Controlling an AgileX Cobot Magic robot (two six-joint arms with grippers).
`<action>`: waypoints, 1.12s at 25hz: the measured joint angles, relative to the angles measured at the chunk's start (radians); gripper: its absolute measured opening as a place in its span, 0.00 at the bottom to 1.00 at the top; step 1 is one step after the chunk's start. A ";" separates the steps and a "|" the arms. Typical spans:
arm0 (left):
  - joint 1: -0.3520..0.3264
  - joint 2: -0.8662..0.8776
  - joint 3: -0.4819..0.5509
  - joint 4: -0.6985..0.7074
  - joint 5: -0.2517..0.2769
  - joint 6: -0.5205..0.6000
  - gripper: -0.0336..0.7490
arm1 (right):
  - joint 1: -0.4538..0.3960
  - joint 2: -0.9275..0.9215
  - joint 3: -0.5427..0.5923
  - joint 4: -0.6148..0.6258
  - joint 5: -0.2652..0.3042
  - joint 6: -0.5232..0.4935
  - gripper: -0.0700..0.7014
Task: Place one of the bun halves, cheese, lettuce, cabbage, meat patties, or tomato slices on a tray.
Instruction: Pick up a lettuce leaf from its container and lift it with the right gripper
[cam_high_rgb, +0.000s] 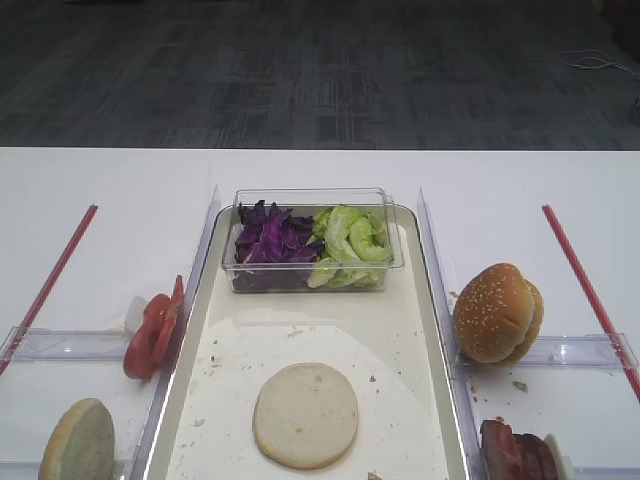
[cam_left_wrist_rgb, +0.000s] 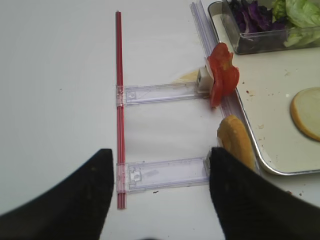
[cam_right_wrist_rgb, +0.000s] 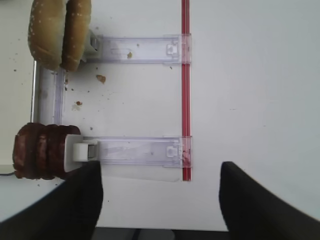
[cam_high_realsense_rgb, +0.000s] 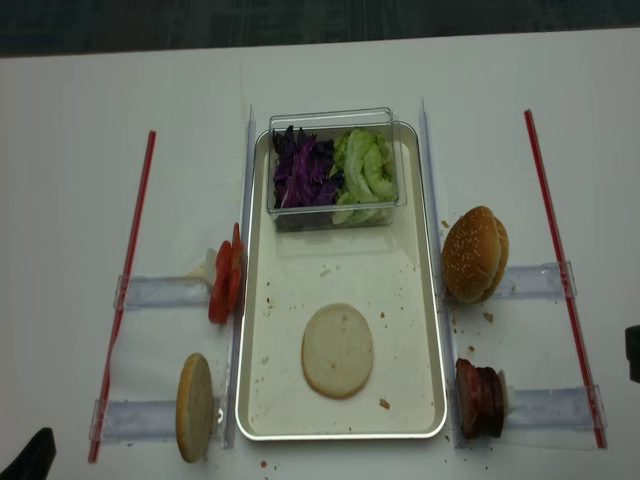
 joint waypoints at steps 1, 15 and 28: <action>0.000 0.000 0.000 0.000 0.000 0.000 0.59 | 0.000 0.029 -0.010 0.005 0.000 0.000 0.74; 0.000 0.000 0.000 0.000 0.000 0.000 0.59 | 0.000 0.384 -0.213 0.023 0.030 -0.015 0.73; 0.000 0.000 0.000 0.002 0.000 0.000 0.59 | 0.000 0.750 -0.496 0.023 0.030 -0.029 0.70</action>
